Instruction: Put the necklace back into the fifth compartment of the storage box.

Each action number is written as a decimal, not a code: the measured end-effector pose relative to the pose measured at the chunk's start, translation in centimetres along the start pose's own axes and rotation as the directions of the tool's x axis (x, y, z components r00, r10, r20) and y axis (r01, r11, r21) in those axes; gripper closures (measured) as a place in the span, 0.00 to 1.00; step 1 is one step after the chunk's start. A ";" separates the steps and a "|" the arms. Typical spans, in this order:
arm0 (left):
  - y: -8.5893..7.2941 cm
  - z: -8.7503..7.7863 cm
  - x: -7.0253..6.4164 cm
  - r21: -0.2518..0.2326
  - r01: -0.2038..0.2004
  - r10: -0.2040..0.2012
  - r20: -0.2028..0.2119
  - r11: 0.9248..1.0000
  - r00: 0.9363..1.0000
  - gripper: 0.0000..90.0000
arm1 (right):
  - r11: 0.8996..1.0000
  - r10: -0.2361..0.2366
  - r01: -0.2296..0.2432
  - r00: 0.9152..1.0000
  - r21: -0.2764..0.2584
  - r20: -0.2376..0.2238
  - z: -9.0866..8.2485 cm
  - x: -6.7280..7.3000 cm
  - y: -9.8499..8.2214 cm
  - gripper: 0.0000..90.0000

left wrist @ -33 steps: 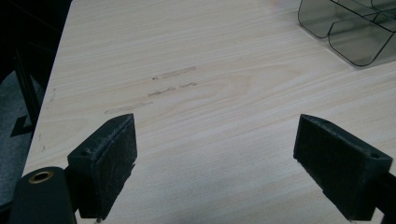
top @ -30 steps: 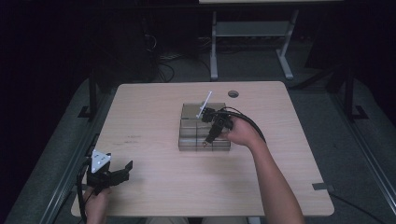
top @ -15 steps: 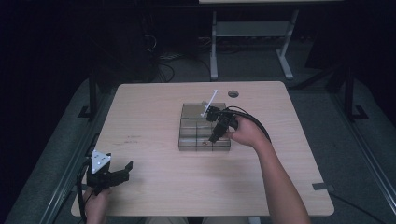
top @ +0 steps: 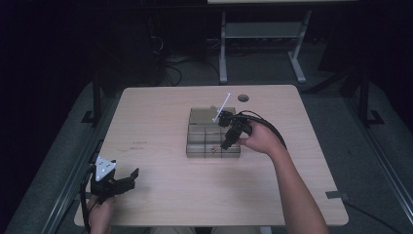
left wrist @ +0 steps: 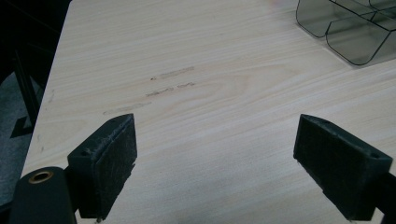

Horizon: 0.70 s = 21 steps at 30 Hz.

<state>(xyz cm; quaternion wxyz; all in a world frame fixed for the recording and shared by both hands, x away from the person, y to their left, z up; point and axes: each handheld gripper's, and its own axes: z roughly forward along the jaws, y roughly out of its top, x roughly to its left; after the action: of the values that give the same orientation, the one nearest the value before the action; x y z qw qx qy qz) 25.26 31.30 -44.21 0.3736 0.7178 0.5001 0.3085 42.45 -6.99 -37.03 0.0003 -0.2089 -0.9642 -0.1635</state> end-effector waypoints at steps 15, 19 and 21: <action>0.0 0.0 0.0 0.000 0.001 -0.001 0.000 1.000 1.000 0.14 | 1.000 -0.030 0.030 1.000 0.001 0.008 -0.5 0.9 -0.1 0.50; 0.0 0.0 0.0 0.000 0.000 0.000 0.000 1.000 1.000 0.14 | 0.999 -0.037 0.037 0.999 0.000 0.014 -0.8 1.2 -0.3 0.50; 0.0 0.0 0.0 0.001 -0.003 0.003 0.001 1.000 1.000 0.14 | 0.999 -0.041 0.041 0.999 -0.001 0.014 -0.9 1.4 -0.3 0.50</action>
<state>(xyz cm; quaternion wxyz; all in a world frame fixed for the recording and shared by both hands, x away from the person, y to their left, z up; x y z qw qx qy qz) 25.31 31.25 -44.20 0.3729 0.7188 0.4991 0.3086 41.01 -7.03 -36.17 -0.0098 -0.1903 -0.9681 -0.1626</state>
